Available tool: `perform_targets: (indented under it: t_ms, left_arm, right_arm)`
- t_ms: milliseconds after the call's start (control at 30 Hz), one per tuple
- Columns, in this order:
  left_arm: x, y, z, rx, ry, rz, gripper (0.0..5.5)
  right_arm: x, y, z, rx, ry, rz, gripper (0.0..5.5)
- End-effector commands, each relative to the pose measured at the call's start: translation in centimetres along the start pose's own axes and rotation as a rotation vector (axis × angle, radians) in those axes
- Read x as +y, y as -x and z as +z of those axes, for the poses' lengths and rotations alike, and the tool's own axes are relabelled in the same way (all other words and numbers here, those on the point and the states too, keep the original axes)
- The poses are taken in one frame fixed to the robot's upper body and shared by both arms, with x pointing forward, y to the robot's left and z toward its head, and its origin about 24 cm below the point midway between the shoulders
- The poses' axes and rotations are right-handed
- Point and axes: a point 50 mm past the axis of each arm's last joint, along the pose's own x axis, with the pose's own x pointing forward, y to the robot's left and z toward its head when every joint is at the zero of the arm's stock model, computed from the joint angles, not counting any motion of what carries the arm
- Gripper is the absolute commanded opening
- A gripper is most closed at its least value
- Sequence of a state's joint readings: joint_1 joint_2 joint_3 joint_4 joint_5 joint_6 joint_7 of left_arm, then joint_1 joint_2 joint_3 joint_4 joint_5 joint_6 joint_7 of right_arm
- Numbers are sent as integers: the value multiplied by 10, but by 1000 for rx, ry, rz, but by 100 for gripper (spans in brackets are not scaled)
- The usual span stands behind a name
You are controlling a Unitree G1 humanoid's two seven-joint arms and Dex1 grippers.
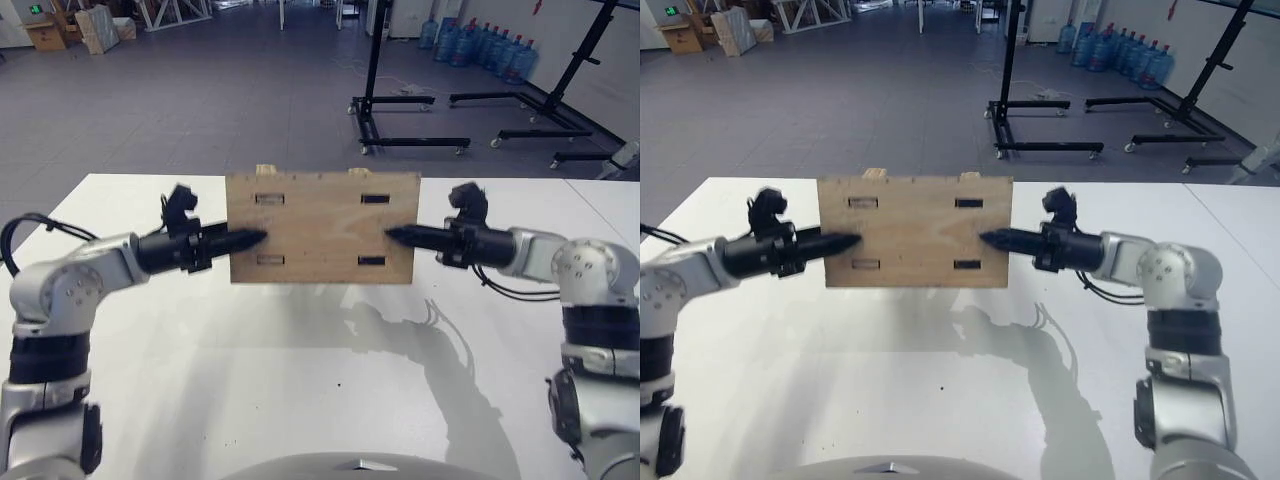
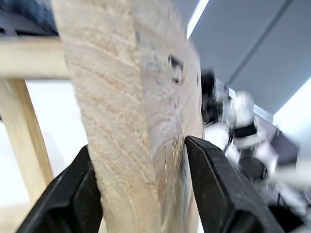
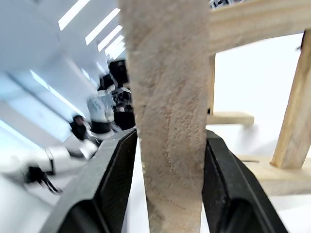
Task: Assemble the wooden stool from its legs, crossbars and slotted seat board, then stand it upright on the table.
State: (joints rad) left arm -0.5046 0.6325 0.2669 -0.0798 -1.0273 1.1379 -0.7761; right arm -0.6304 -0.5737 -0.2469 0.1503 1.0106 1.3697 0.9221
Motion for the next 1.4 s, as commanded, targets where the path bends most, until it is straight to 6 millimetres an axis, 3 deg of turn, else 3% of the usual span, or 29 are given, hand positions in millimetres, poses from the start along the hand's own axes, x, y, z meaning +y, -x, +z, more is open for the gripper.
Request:
perform_targets:
  t_ms: [33,167,333,533,767,967,1167,1267,1400]
  left_arm:
    - [-13,-35,26,-23,68,-6,226]
    - [-9,-50,38,-57,194,78,226]
    - [-3,-59,29,-44,294,164,226]
    - [-6,-73,40,-64,336,226,226]
    - [0,-79,51,-79,433,319,226]
    - [15,-79,40,-57,536,429,194]
    - [15,-85,29,-31,557,423,183]
    - [11,-87,29,-41,557,389,183]
    - [13,-83,31,-78,570,388,252]
  right_arm:
    - [8,-44,7,87,-133,40,178]
    - [9,-64,23,53,-192,7,178]
    - [17,-79,42,26,-222,-51,178]
    - [10,-89,42,32,-313,-172,179]
    - [-12,-97,17,-23,-473,-343,179]
    - [-28,-94,-15,-92,-643,-472,177]
    - [-31,-89,-19,-130,-666,-525,174]
    - [-28,-90,-13,-149,-651,-505,248]
    - [-24,-87,5,-202,-634,-465,316]
